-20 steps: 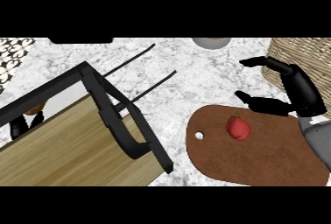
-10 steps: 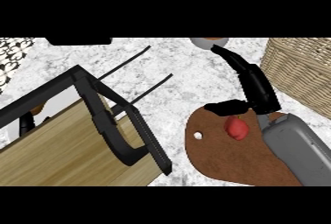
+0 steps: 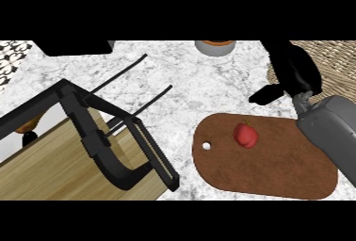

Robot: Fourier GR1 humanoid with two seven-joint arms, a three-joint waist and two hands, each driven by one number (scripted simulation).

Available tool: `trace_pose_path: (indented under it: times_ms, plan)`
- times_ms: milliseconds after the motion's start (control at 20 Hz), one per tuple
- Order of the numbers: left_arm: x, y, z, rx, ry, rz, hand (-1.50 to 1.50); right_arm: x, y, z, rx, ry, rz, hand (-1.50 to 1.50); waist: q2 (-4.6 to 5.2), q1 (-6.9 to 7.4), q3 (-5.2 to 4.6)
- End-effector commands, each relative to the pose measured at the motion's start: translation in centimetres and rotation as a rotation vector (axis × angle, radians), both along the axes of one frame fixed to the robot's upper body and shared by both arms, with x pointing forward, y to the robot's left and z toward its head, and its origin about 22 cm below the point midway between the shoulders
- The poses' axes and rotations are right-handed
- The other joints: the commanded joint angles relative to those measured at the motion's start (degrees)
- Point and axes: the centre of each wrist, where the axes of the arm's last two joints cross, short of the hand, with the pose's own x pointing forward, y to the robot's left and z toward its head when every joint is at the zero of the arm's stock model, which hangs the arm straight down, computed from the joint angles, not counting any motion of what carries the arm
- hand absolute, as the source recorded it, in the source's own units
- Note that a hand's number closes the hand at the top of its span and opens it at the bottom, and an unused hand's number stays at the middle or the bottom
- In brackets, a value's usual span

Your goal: Pick the bell pepper from the cutting board and place it in the basket

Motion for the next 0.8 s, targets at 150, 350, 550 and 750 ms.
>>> trace_pose_path:
  times_ms: [150, 350, 550, 750]
  plan:
    - [2.7, -1.6, 3.8, -0.044, -0.293, -0.152, 0.0, 0.9, 2.3, 5.5, -0.193, 0.21, -0.166, -1.5, 0.44, -0.67, -2.17]
    - [2.9, -1.7, 3.6, -0.074, -0.303, -0.149, 0.0, 0.4, 4.8, 8.3, -0.169, 0.331, -0.145, -1.5, 0.73, -0.78, -1.85]
    - [2.7, -1.4, 3.6, -0.085, -0.296, -0.141, 0.0, -1.1, 5.9, 10.3, -0.101, 0.386, -0.106, -1.5, 0.24, -2.52, -1.5]
    - [3.1, -0.1, 3.8, -0.068, -0.314, -0.093, 0.0, -2.3, 5.1, 11.4, -0.048, 0.385, -0.069, -1.5, 0.27, -3.72, -1.4]
